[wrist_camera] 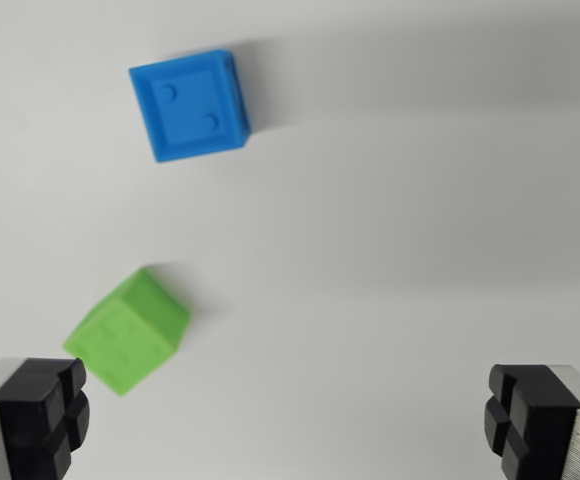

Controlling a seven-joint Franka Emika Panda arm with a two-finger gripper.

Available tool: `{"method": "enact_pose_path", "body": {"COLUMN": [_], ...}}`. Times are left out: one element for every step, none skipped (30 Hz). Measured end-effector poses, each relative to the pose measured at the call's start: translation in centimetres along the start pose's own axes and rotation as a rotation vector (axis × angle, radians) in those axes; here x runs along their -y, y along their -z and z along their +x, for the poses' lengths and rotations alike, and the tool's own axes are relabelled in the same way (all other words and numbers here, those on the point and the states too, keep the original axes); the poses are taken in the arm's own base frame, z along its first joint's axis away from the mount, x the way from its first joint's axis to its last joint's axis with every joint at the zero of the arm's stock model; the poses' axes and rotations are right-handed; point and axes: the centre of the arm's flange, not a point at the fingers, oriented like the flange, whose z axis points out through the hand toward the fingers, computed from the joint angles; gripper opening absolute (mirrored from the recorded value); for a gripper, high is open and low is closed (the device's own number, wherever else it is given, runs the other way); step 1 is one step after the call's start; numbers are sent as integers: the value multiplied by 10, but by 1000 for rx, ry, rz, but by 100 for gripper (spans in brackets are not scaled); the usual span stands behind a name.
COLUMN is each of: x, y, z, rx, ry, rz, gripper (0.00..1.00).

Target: Stack cube

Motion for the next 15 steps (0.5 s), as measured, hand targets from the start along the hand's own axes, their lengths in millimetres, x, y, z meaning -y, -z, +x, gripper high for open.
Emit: {"method": "enact_pose_path", "body": {"x": [1,3,4,5,6,8,9,10,12,13,14,16,17,19,20], "y": [-3,-6,-8,-11,-14,-17,-19,-22,-26,-29,-31,-34,-37,-41,-45], "z": [0,-1,-1,-1,-1,-2,-2,-2,-3,-3,-3,-4,-4,-4,-5], "rx": [0,-1,-1,-1,-1,-2,-2,-2,-3,-3,-3,-3,-4,-4,-4], "ry": [3,5,8,11,14,17,18,21,25,28,30,33,36,39,42], "rz": [1,1,1,2,2,2,3,3,4,4,4,4,5,6,6], "gripper": [100,100,100,100,100,100,100,100,100,100,100,100,100,100,100]}}
